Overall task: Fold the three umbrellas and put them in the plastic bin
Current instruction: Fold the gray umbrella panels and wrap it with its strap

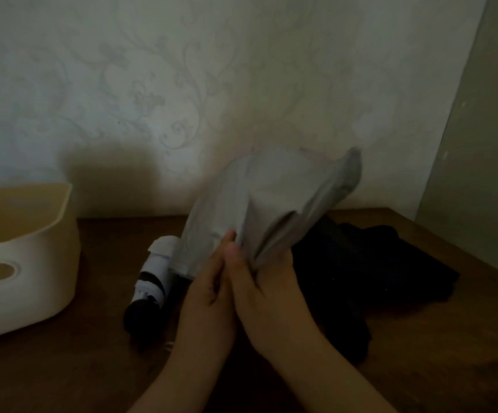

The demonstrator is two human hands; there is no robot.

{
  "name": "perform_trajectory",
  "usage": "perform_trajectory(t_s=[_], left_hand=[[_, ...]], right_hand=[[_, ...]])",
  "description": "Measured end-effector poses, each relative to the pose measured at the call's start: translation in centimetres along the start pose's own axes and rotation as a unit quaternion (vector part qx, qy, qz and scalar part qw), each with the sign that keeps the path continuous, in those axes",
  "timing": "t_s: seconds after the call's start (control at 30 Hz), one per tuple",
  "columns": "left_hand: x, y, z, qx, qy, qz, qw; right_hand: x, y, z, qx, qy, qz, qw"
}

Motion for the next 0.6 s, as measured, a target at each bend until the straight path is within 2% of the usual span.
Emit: perform_trajectory(t_s=[0.07, 0.13, 0.23, 0.33, 0.47, 0.6], left_hand=[[0.7, -0.2, -0.1, 0.020, 0.010, 0.012, 1.000], [0.5, -0.1, -0.5, 0.002, 0.004, 0.021, 1.000], [0.9, -0.1, -0.2, -0.048, 0.017, 0.041, 0.998], [0.9, 0.4, -0.2, -0.077, 0.022, 0.095, 0.992], [1.0, 1.9, 0.0, -0.126, 0.044, 0.101, 0.986], [1.1, 2.7, 0.6, -0.141, 0.065, 0.056, 0.986]], right_hand=[[-0.7, -0.5, 0.0, 0.022, 0.018, -0.056, 0.998], [-0.3, 0.0, 0.0, -0.014, 0.034, -0.032, 0.999], [0.1, 1.9, -0.1, -0.114, 0.008, 0.121, 0.986], [-0.4, 3.8, -0.5, -0.197, -0.034, 0.251, 0.947], [-2.7, 4.2, 0.0, -0.208, -0.150, 0.368, 0.894], [-3.6, 4.5, 0.8, -0.169, -0.200, 0.377, 0.889]])
Point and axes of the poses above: each hand's wrist, its own z-axis towards the middle knuckle, its own y-axis out of the back of the hand, x = y × z, the point moved 6 cm from there along z, towards the middle knuckle, and after that the axes turned 2 degrees about -x, right-handed, at the moved point
